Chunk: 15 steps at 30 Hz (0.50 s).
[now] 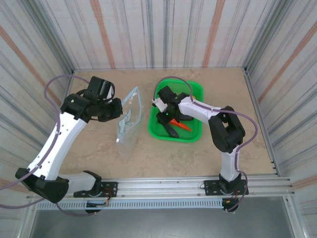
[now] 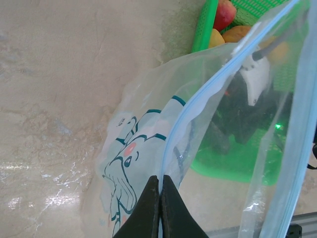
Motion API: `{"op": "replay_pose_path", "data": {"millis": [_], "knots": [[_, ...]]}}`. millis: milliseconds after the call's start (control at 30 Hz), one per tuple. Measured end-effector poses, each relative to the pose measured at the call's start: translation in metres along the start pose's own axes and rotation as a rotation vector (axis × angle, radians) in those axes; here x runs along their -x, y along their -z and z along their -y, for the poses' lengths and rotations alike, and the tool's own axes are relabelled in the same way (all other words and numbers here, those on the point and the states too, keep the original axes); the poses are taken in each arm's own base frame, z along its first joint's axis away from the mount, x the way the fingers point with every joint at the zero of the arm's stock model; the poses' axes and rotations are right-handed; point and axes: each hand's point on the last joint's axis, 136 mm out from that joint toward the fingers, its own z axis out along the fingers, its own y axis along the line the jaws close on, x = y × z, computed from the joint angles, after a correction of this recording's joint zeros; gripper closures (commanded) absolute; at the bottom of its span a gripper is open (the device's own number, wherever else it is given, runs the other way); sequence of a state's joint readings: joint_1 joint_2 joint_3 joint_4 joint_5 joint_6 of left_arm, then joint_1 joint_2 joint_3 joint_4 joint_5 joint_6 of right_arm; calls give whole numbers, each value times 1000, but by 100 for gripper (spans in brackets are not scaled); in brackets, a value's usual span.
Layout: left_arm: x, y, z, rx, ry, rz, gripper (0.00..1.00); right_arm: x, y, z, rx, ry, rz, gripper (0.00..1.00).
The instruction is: Place the food in the zip-top bag and seal the zipper
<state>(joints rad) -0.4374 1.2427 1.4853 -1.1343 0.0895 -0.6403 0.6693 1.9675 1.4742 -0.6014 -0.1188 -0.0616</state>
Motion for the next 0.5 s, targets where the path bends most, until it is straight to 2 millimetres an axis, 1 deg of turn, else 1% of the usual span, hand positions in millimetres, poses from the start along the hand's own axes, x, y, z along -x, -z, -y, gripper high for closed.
{"op": "replay_pose_path", "data": {"millis": [167,333,433,467,500], "knots": [[1,4,-1,-4,4,11,100,6,-7,5,-20,27,-3,64],[1,4,-1,-4,4,12,100,2,-17,2,-17,34,-29,64],[1,4,-1,-4,4,12,100,0,-20,-4,-11,46,-39,62],[1,4,-1,-4,4,12,100,0,-21,-6,-10,49,-41,65],[1,4,-1,-4,4,12,100,-1,-21,-6,-10,52,-43,71]]}}
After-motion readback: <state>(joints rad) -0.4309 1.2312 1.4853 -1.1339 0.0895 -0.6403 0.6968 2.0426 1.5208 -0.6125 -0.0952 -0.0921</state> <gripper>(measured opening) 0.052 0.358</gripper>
